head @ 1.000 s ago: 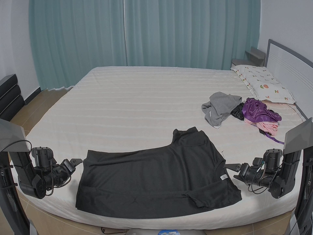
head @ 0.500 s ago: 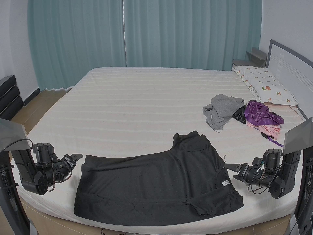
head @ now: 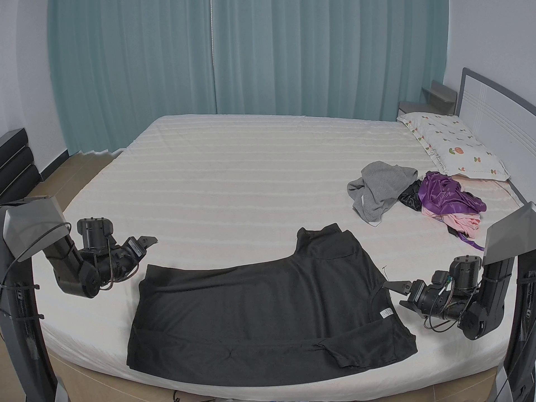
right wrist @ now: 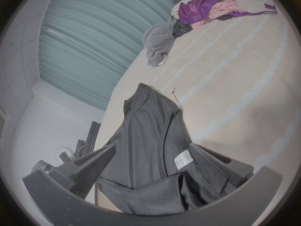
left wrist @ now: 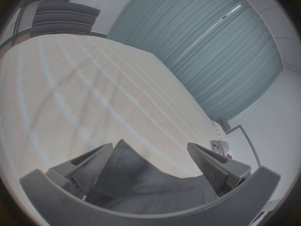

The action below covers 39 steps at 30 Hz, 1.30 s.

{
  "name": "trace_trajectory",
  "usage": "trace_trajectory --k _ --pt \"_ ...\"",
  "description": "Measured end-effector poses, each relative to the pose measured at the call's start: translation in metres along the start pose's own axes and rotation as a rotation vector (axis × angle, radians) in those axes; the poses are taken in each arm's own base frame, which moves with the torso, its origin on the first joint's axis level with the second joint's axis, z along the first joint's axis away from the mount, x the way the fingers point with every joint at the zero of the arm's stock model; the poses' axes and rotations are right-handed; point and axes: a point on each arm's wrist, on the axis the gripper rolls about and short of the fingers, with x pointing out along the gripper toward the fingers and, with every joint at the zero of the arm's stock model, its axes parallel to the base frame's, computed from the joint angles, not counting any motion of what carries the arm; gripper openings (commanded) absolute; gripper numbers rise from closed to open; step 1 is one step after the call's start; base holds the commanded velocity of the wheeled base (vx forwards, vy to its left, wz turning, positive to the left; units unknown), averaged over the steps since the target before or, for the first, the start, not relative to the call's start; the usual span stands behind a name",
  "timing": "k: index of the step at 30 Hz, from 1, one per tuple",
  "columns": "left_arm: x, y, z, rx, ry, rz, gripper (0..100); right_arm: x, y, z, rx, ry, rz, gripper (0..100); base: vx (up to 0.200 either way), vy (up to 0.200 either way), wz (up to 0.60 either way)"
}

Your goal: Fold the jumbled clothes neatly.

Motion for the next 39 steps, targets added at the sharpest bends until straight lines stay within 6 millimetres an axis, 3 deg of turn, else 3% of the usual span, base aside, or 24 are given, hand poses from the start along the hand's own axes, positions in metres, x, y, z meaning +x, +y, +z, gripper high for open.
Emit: trace_trajectory --k 6,11,20,33,34,39 --pt "0.034 -0.015 0.009 0.058 0.025 -0.03 100 0.003 -0.003 -0.002 0.005 0.008 -0.009 100 0.0 0.0 0.0" --pt "0.052 -0.01 0.005 0.111 0.045 -0.031 100 0.004 -0.005 -0.003 0.009 0.014 -0.014 100 0.0 0.0 0.0" --pt "0.056 0.01 -0.001 0.138 0.071 0.014 100 0.004 -0.006 -0.007 0.012 0.027 -0.02 100 0.0 0.0 0.0" --pt "0.051 0.021 -0.014 0.198 0.121 0.047 100 0.004 -0.007 -0.007 0.013 0.03 -0.022 100 0.0 0.0 0.0" --pt "0.051 0.021 -0.015 0.198 0.123 0.049 0 0.004 -0.007 -0.007 0.013 0.03 -0.022 100 0.0 0.0 0.0" --pt "0.052 0.021 -0.013 0.199 0.11 0.048 0 0.005 -0.007 -0.007 0.012 0.029 -0.021 100 0.0 0.0 0.0"
